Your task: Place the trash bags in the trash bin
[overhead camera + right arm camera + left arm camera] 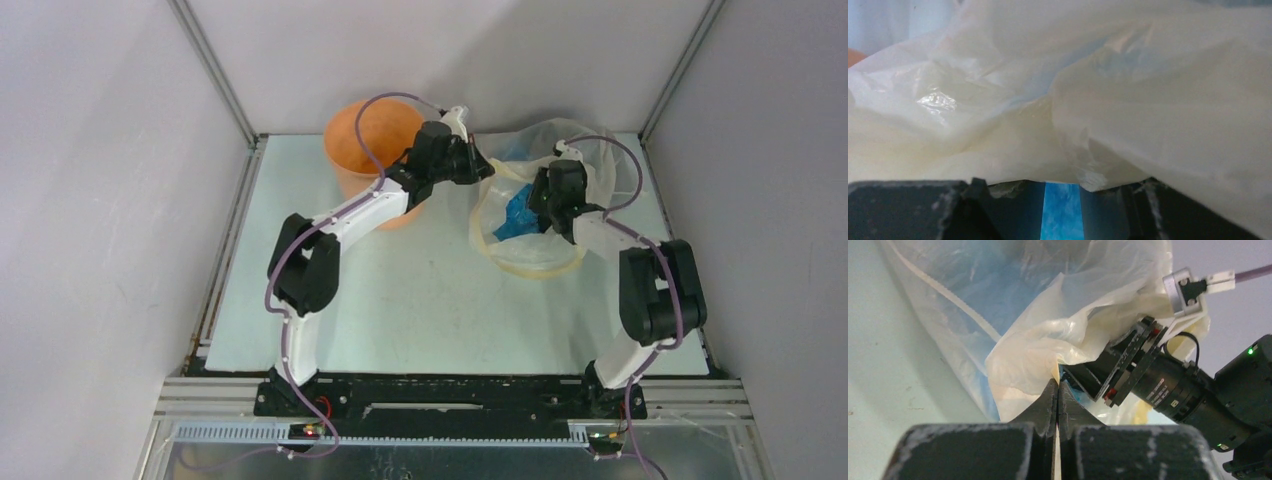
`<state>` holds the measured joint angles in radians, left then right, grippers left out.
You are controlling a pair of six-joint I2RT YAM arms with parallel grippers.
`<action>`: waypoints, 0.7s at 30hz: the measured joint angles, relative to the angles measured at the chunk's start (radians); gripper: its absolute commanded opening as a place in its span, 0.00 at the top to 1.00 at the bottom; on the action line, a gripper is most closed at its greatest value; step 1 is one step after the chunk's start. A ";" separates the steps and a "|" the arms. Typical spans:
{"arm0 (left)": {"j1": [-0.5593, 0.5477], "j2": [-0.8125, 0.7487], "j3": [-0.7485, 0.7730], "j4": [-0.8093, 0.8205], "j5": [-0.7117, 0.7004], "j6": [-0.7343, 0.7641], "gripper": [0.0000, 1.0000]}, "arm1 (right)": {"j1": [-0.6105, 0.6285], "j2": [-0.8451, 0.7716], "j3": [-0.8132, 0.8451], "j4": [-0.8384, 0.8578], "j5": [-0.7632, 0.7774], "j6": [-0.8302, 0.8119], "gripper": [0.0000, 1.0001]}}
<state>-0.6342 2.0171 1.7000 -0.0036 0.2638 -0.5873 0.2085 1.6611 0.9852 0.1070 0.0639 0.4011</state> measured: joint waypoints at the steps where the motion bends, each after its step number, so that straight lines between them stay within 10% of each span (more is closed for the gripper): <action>1: 0.002 0.007 0.002 0.000 -0.005 0.005 1.00 | -0.003 0.022 0.022 -0.003 0.008 0.000 0.63; 10: 0.010 0.079 0.036 -0.019 -0.023 0.023 1.00 | -0.010 0.166 0.100 -0.037 0.034 0.004 0.50; 13: 0.012 0.095 0.042 -0.023 -0.022 0.023 1.00 | -0.010 0.189 0.114 -0.065 0.036 0.008 0.61; 17: 0.015 0.097 0.042 -0.029 -0.022 0.023 1.00 | -0.009 0.195 0.137 -0.095 0.038 0.009 0.99; 21: 0.017 0.097 0.042 -0.029 -0.022 0.030 1.00 | 0.003 0.190 0.143 -0.126 0.047 0.010 1.00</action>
<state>-0.6170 2.1139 1.7424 -0.0330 0.2417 -0.5575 0.2115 1.8507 1.1286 -0.0185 0.1108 0.4107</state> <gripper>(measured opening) 0.003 0.012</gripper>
